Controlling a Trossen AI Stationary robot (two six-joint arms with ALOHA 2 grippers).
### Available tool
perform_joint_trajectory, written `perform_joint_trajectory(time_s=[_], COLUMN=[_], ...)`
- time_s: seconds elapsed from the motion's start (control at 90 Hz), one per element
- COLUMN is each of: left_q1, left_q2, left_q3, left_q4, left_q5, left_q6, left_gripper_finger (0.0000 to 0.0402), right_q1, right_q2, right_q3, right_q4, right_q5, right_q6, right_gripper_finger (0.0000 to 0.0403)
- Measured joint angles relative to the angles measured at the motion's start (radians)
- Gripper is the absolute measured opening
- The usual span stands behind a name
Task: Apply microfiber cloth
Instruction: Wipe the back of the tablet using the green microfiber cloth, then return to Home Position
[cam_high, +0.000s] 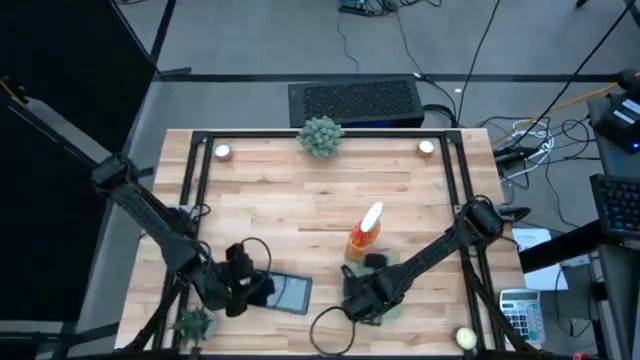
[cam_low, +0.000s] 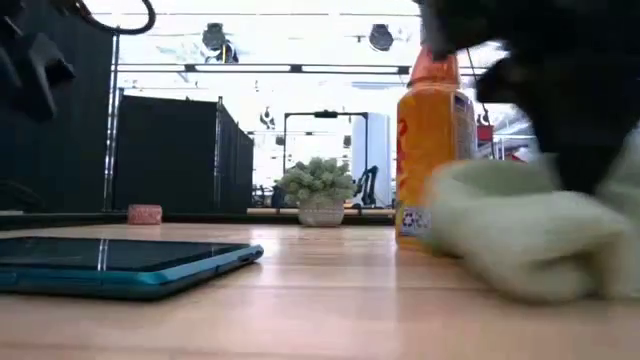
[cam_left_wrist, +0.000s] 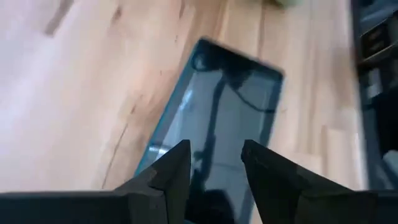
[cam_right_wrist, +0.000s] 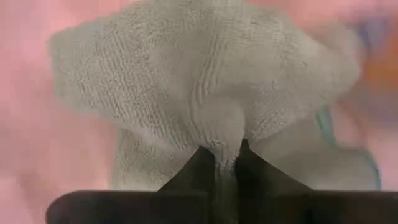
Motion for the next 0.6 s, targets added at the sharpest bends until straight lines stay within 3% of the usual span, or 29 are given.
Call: perform_joint_trajectory(time_s=[0.178, 0.4, 0.489, 0.6], left_q1=[0.015, 0.016, 0.021, 0.032], left_q2=[-0.029, -0.045, -0.060, -0.088], left_q3=[-0.001, -0.001, 0.000, 0.000], left_q4=[-0.007, -0.005, -0.004, -0.004], left_q5=[-0.014, -0.018, -0.018, -0.018], left_q6=[0.010, 0.027, 0.032, 0.064], left_gripper_finger=[0.0134, 0.0134, 0.0134, 0.0134], right_q1=[0.008, 0.022, 0.043, 0.093], right_q2=[-0.012, -0.148, -0.252, -0.394], right_q3=[0.000, 0.000, 0.001, 0.001], right_q4=[-0.204, -0.156, -0.107, -0.090], right_q5=[-0.064, -0.118, -0.019, 0.223], right_q6=[0.097, 0.071, 0.088, 0.171], right_gripper_finger=[0.0087, 0.0198, 0.0223, 0.0237])
